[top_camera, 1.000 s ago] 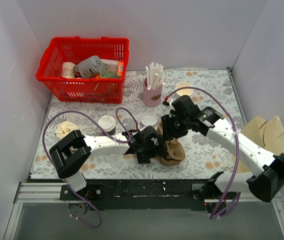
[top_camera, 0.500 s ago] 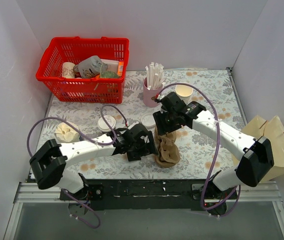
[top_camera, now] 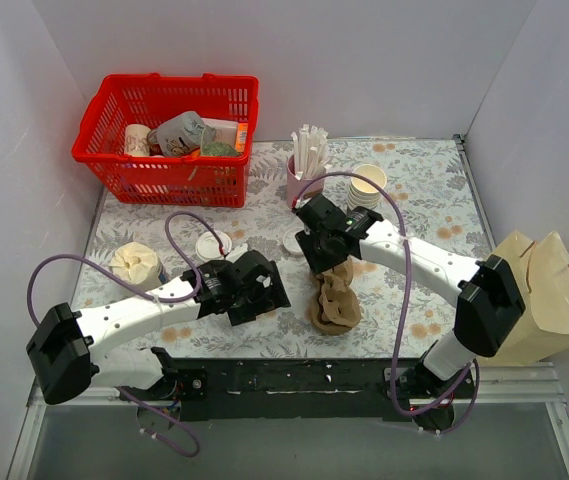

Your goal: Pack the takeout coffee

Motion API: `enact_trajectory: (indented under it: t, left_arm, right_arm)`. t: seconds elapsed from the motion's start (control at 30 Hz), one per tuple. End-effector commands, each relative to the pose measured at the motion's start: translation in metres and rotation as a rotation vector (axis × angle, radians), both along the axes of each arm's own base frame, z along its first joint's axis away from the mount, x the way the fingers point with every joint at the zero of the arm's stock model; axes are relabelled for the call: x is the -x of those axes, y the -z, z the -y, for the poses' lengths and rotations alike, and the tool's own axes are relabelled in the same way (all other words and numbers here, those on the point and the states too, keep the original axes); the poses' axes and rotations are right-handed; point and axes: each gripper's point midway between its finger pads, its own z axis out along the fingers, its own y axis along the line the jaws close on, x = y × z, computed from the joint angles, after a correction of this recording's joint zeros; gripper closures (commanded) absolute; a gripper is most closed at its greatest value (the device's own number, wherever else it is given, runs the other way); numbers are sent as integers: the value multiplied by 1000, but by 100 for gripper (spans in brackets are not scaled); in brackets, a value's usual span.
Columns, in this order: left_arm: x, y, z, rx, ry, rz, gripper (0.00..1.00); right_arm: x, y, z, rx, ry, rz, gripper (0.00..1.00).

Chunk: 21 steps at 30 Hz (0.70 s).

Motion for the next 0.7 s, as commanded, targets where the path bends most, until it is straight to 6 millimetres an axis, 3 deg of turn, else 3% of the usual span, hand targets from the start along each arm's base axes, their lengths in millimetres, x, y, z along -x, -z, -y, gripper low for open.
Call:
enact_trajectory:
  t: [0.0, 0.07, 0.1, 0.17, 0.27, 0.5, 0.67]
  left_arm:
    - [-5, -2, -10, -5, -47, 22, 2]
    - [-6, -2, -9, 3, -46, 26, 2]
    - [-7, -2, -8, 6, -45, 27, 2]
    - [-9, -1, -6, 13, -45, 27, 2]
    - [-11, -1, 2, 44, -30, 30, 2]
    - [-24, -4, 19, 71, -21, 28, 2]
    - [-33, 12, 27, 51, -35, -6, 2]
  right_arm:
    - [-4, -9, -6, 36, 20, 39, 67]
    - [-4, -15, -8, 36, 24, 49, 78]
    - [-4, -18, -9, 37, 27, 58, 92]
    - [-8, -33, -7, 31, 47, 90, 98]
    - [-11, -57, -7, -7, 62, 130, 99]
    - [-1, -94, -2, -84, 64, 154, 99]
    - [-1, -137, 32, -105, 170, 277, 99]
